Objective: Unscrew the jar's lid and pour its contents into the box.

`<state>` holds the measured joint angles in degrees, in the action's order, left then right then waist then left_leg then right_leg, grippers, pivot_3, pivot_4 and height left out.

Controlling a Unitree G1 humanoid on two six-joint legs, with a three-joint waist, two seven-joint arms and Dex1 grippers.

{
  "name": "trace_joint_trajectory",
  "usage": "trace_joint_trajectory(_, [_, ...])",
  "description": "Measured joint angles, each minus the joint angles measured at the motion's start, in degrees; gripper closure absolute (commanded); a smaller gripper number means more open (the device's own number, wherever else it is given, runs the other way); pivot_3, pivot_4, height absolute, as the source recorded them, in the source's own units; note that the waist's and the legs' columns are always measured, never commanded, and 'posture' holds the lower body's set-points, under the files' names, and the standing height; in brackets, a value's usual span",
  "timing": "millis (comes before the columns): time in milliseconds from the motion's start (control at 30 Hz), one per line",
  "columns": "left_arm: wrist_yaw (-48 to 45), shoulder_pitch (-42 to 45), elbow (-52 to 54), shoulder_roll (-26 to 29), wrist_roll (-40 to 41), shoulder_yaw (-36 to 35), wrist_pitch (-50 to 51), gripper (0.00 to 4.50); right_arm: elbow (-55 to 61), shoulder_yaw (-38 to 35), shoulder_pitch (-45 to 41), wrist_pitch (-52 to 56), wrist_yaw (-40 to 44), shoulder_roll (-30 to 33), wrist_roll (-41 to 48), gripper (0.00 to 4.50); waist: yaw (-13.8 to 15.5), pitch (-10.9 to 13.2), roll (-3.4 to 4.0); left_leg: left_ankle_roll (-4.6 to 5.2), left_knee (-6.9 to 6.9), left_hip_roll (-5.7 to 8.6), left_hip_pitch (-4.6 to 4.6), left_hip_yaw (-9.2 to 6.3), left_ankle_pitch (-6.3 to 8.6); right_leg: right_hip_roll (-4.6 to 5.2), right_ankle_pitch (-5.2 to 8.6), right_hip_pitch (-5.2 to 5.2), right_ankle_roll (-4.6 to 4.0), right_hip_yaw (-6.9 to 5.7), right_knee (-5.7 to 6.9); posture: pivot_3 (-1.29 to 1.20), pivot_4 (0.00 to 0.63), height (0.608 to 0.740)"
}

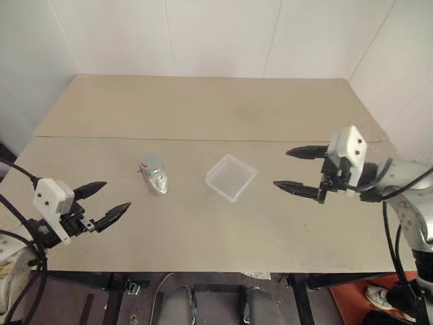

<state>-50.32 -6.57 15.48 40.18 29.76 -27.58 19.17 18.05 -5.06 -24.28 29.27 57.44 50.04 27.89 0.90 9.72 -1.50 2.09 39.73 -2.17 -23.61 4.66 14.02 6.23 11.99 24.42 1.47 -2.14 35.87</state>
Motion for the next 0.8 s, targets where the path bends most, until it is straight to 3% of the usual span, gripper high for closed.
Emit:
trace_joint_trajectory(367, [0.14, 18.14, -17.40, -2.56, -5.37, 10.95, -6.47, 0.02, 1.99, 1.30, -2.17, 0.01, 0.65, 0.12, -0.18, 0.00, -0.20, -0.01, -0.02, 0.01, 0.00, 0.11, -0.04, 0.04, 0.00, -0.01, -0.02, -0.02, 0.02, -0.04, -0.01, 0.00, 0.150, 0.740])
trace_joint_trajectory(800, [-1.19, 29.81, -32.43, -7.98, -9.72, 17.79, -12.99, 0.02, 4.91, 0.88, -1.85, 0.24, 0.18, 0.16, 0.54, 0.00, -0.23, -0.01, -0.04, 0.01, 0.02, 0.13, -0.06, 0.04, 0.00, -0.01, -0.05, -0.03, 0.07, -0.05, 0.02, 0.00, 0.150, 0.740])
